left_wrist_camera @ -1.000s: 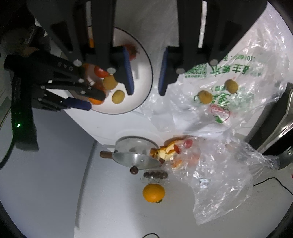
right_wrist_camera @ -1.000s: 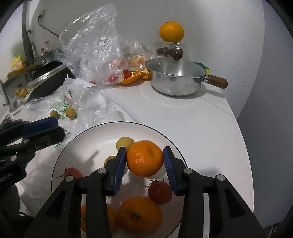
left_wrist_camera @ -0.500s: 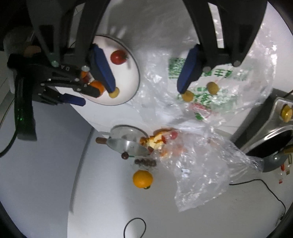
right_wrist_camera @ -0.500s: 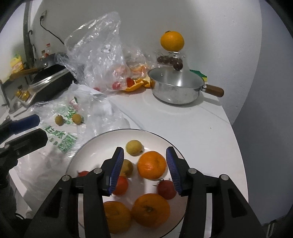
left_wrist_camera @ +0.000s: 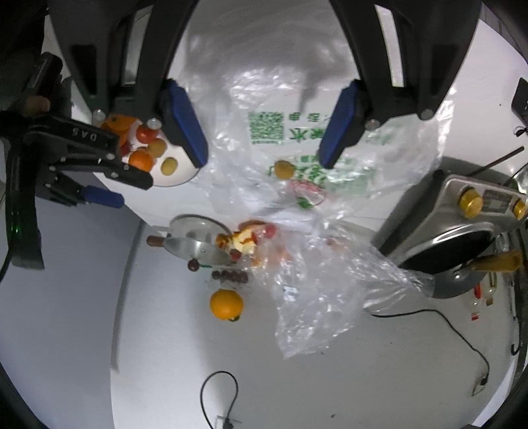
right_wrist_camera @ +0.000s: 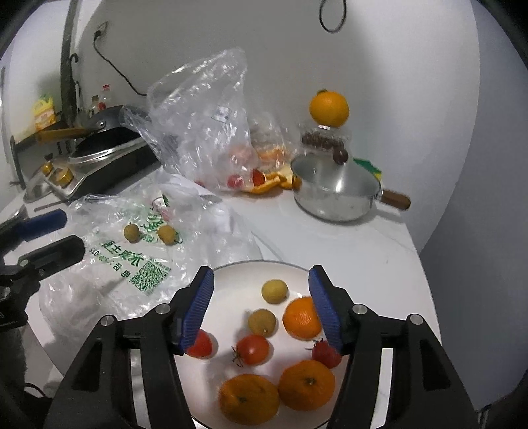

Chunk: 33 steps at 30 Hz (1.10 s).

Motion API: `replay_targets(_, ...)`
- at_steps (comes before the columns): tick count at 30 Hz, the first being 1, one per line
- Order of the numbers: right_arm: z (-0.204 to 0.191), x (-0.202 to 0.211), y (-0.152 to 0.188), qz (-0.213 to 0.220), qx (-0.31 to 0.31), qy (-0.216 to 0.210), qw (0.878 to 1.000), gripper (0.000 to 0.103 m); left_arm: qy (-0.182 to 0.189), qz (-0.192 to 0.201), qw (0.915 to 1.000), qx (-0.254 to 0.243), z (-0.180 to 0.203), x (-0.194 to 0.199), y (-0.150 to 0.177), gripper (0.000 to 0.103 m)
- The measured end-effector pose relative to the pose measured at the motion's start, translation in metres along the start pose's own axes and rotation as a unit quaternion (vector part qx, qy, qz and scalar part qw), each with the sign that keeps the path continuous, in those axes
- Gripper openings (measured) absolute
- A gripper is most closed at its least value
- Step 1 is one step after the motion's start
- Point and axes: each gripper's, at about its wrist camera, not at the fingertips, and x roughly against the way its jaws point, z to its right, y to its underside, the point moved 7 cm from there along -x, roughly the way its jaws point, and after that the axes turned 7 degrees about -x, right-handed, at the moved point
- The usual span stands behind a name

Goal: Organize fruits
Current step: 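Move both grippers back over the small yellow fruits on the bag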

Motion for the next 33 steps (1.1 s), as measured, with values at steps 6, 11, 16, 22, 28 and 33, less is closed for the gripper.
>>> replay_targets(6,-0.017,0.004,-0.004,-0.001,-0.011,-0.008,1.0,0.063,0.001,0.008,0.9999,0.013,-0.022,0.015,0.004,0.071)
replay_targets(11,-0.04,0.011,-0.01,0.003,-0.022,-0.021,1.0,0.063,-0.001,0.019,0.9998,0.011,-0.037,0.03,0.003,0.071)
replay_targets(16,-0.063,0.018,-0.016,0.012,-0.019,-0.029,0.999,0.063,-0.011,0.025,0.9996,0.004,-0.046,0.04,0.004,0.071)
replay_targets(22,-0.086,0.022,-0.02,0.017,-0.013,-0.042,0.999,0.063,-0.014,0.033,0.9993,0.01,-0.06,0.049,0.004,0.071)
replay_targets(28,-0.1,0.009,-0.027,0.01,-0.015,-0.05,0.999,0.063,-0.014,0.036,0.999,0.02,-0.076,0.045,0.0,0.071)
replay_targets(33,-0.108,-0.005,-0.03,0.0,-0.011,-0.053,0.999,0.063,-0.017,0.028,0.999,0.031,-0.091,0.033,-0.001,0.071)
